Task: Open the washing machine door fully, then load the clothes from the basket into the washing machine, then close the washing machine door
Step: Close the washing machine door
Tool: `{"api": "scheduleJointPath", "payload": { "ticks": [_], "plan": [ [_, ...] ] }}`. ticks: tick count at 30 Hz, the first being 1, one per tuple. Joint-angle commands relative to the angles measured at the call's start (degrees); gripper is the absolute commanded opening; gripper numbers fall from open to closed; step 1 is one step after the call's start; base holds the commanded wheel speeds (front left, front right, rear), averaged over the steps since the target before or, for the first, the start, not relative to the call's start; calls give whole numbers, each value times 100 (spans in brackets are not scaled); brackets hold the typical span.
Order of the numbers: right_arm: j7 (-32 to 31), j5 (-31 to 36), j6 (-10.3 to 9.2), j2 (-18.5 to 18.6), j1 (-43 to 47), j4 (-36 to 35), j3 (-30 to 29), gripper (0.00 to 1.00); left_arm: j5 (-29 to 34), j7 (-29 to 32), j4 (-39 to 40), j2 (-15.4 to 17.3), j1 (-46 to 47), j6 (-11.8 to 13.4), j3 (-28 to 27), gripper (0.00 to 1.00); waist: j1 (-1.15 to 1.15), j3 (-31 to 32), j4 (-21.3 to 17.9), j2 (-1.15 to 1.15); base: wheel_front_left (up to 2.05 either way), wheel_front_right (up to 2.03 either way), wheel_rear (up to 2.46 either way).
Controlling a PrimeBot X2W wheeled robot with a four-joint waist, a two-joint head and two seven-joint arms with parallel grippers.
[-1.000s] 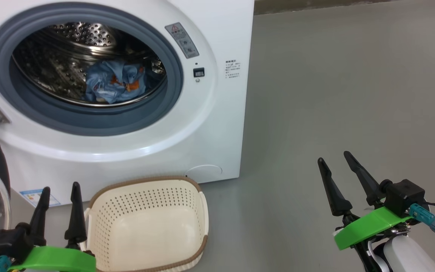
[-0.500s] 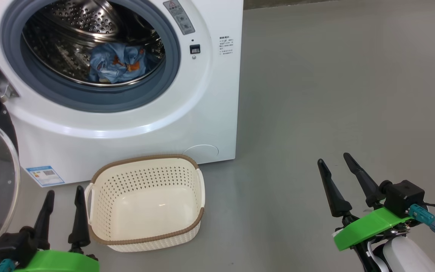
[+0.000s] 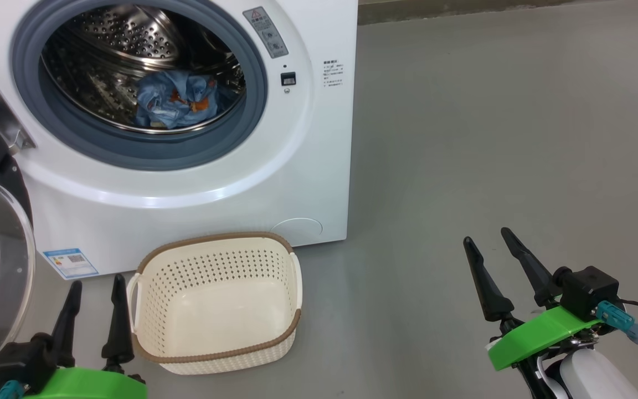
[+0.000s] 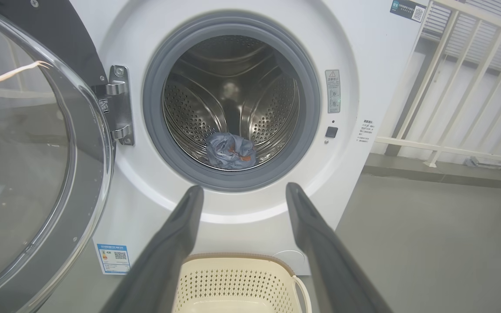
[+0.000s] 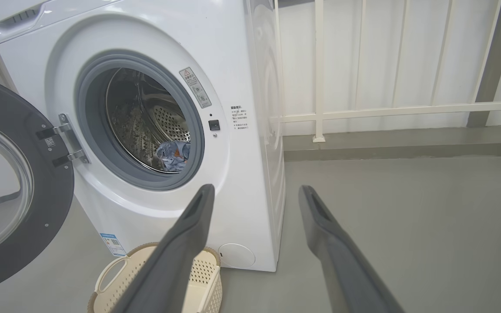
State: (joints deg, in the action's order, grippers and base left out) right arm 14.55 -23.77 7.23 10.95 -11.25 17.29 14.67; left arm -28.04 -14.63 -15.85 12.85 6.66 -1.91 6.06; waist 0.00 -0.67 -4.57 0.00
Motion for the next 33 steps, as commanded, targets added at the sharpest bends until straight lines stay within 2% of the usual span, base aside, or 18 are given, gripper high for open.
{"api": "scheduleJointPath", "payload": {
  "ticks": [1, 19, 27, 33],
  "plan": [
    [45, -42, 25, 72, -54, -112, 111, 100, 77, -36, 91, 144, 84, 1, -175, 100, 0, 3, 2, 0, 0, 0, 0],
    [45, -41, 25, 44, -27, -107, 57, 100, 29, -12, 158, 167, 87, 47, -106, 100, 0, 7, 149, 0, 0, 0, 0],
    [45, -36, 25, 28, 1, -116, 30, 100, 20, -15, 175, 173, 85, 89, -95, 100, 0, 15, 499, 0, 0, 0, 0],
    [45, -64, 25, 1, 0, -91, 60, 100, 14, 0, 153, 216, 74, 125, -84, 100, 0, 42, 970, 0, 0, 0, 0]
  ]
}}
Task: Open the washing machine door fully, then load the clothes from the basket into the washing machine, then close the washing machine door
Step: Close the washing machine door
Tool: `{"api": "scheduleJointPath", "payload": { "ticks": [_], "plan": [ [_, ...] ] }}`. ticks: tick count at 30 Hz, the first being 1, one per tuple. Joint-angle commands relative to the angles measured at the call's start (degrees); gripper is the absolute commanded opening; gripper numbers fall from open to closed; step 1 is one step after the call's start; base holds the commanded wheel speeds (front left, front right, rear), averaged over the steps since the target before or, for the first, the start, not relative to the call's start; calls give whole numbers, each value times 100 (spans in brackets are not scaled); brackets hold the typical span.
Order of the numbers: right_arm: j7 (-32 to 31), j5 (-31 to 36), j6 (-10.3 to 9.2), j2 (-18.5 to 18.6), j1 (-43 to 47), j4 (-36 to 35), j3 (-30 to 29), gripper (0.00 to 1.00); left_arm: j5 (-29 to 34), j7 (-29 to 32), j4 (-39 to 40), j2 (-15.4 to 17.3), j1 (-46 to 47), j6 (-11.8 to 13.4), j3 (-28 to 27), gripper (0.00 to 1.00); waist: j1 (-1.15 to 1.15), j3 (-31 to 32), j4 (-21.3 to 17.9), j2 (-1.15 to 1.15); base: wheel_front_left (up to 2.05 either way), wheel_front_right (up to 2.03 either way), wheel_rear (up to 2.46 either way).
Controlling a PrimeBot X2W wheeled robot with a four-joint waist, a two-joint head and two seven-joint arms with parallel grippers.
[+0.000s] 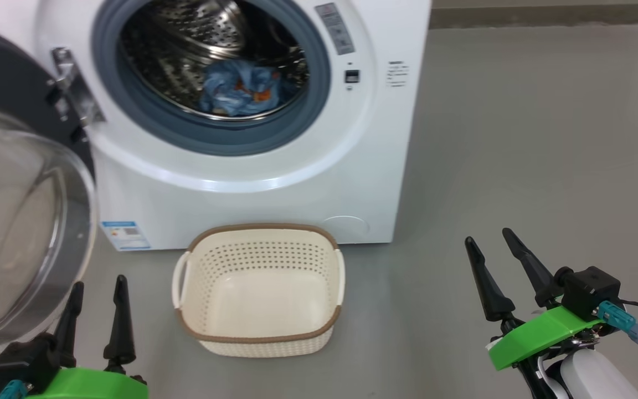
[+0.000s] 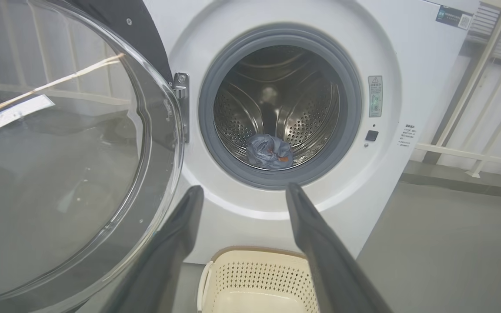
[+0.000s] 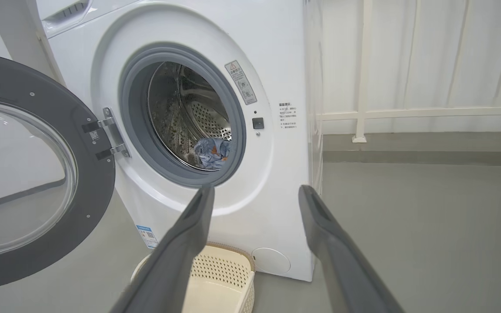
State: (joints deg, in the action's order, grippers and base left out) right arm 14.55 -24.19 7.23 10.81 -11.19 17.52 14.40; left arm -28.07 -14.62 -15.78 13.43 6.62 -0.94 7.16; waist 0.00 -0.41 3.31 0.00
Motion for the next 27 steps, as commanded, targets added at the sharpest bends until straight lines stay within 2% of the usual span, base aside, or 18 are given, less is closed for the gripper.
{"api": "scheduleJointPath", "payload": {
  "ticks": [1, 17, 27],
  "plan": [
    [45, -23, 25, 9, -5, -113, 92, 100, 14, 1, 144, 158, 73, 38, -192, 100, 0, 22, 259, 0, 0, 0, 0],
    [45, -61, 25, -10, -52, -80, 170, 100, 40, 14, 43, 138, 65, 216, -157, 100, 0, 22, 1566, 0, 0, 0, 0],
    [45, -69, 25, 25, -87, -64, 224, 100, 51, -6, 30, 77, 46, 267, -147, 100, 0, -17, 2153, 0, 0, 0, 0]
  ]
}}
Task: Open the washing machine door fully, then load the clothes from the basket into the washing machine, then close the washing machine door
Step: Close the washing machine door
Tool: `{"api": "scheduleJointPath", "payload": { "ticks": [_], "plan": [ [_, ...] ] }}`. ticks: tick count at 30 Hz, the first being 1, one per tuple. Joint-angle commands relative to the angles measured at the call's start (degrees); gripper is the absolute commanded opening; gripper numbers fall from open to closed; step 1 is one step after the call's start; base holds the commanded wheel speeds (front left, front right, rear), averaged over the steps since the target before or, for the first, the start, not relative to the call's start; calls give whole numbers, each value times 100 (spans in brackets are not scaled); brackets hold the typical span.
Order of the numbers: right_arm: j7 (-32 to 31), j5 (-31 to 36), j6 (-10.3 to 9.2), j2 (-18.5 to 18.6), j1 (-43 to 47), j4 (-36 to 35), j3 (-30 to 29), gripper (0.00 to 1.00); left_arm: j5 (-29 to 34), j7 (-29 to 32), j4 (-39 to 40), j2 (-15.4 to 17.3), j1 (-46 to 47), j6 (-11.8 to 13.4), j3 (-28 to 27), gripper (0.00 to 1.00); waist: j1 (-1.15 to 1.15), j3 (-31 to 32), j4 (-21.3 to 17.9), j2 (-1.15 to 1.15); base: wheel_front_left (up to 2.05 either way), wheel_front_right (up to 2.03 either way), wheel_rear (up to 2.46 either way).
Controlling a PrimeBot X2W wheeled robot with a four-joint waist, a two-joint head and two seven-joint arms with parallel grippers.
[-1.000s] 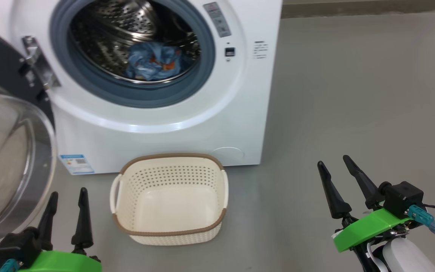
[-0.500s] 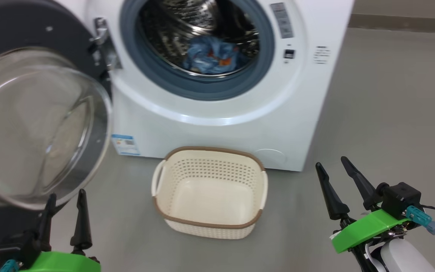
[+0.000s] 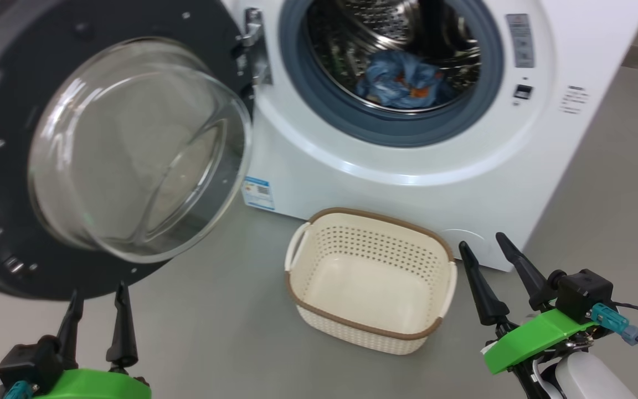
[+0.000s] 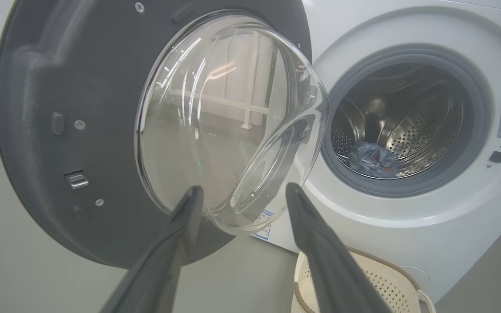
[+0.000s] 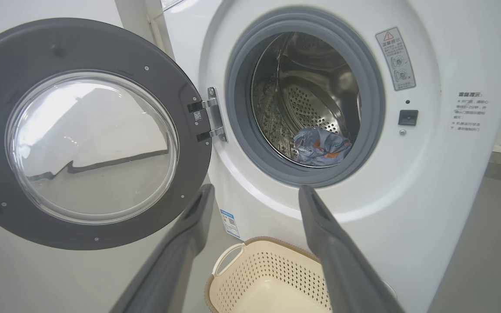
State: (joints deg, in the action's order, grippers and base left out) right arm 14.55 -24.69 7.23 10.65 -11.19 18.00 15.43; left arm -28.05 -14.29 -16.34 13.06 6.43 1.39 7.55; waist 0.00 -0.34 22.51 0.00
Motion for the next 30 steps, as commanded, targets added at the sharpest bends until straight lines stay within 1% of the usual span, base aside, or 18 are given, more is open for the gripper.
{"api": "scheduleJointPath", "payload": {
  "ticks": [1, 12, 21, 30],
  "plan": [
    [45, -19, 25, 42, -95, -110, 129, 100, 45, -41, 82, 110, 64, 35, -190, 100, 0, -28, 284, 0, 0, 0, 0],
    [45, -30, 25, -37, -112, -90, 189, 100, 56, -54, 85, 89, 58, 45, -186, 100, 0, -1, 662, 0, 0, 0, 0],
    [45, -80, 25, -6, -308, -5, 407, 100, 45, -63, 185, 82, -37, 106, -287, 100, 0, -74, 718, 0, 0, 0, 0],
    [45, -129, 25, 18, -317, 32, 474, 100, 74, -67, 224, 104, -47, 119, -311, 100, 0, -37, 704, 0, 0, 0, 0]
  ]
}}
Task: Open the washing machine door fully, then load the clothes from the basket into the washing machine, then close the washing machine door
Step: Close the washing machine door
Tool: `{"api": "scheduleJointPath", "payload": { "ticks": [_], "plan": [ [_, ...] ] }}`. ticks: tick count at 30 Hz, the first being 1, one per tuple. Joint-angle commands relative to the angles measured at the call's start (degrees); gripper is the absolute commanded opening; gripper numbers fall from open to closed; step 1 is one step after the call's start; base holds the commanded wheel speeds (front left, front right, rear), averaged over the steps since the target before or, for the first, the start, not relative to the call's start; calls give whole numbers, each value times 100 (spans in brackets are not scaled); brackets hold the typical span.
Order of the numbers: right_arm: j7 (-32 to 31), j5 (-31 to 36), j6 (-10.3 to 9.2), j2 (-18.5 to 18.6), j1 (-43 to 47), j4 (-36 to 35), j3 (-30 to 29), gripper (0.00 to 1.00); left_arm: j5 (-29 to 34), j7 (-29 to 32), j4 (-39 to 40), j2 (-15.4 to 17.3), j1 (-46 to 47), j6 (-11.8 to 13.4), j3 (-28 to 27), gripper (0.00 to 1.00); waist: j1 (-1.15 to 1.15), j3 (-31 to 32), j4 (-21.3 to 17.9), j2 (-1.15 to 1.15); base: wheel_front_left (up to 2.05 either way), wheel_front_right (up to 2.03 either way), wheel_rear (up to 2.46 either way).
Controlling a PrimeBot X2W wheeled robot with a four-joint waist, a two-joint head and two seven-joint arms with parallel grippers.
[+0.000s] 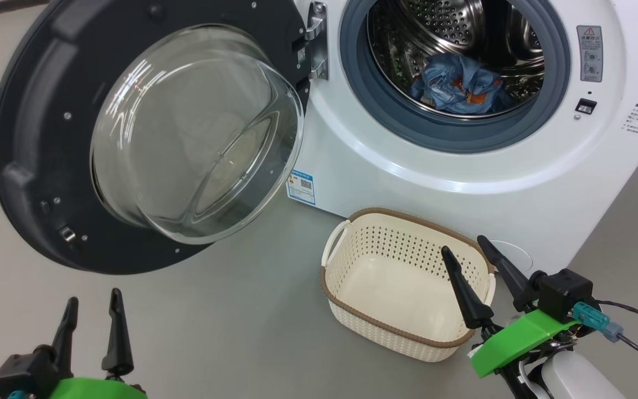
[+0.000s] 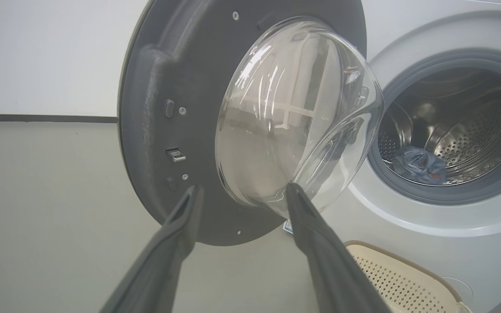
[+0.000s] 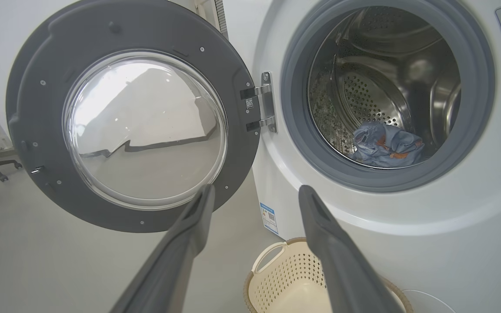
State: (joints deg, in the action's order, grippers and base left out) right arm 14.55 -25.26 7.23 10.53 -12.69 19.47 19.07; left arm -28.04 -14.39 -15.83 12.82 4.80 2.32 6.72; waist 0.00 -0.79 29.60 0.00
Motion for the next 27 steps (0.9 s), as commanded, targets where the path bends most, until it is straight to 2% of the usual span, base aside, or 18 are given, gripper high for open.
{"api": "scheduleJointPath", "payload": {
  "ticks": [1, 13, 14, 15, 17, 18, 23, 27],
  "plan": [
    [45, -78, 25, 34, -156, -117, 107, 100, 76, -57, 175, 131, 118, 28, -226, 100, 0, 14, -8, 0, 0, 0, 0],
    [45, -74, 25, 64, -82, -129, 93, 100, 71, -43, 147, 182, 218, -1, -165, 100, 0, 21, -33, 0, 0, 0, 0],
    [45, -75, 25, 66, -78, -129, 92, 100, 74, -31, 148, 201, 241, -7, -159, 97, 0, 25, -36, 0, 0, 0, 0],
    [45, -76, 25, 68, -73, -130, 90, 100, 76, -16, 151, 223, 268, -14, -155, 79, 0, 29, -38, 0, 0, 0, 0],
    [45, -83, 25, 75, -68, -132, 81, 100, 120, -15, 190, 300, 349, -36, -155, 12, 0, 35, -42, 0, 0, 0, 0],
    [45, -86, 25, 76, -62, -134, 77, 100, 141, -17, 215, 329, 380, -47, -149, 0, 0, 39, -44, 0, 0, 0, 0],
    [45, -87, 25, 73, -21, -139, 58, 100, 126, 36, 420, 543, 651, -117, -223, 0, 0, 64, -57, 0, 0, 0, 0],
    [45, -75, 25, 93, -10, -154, 24, 100, -176, 252, 701, 717, 1073, -253, -442, 0, 0, 64, -67, 0, 0, 0, 0]
  ]
}}
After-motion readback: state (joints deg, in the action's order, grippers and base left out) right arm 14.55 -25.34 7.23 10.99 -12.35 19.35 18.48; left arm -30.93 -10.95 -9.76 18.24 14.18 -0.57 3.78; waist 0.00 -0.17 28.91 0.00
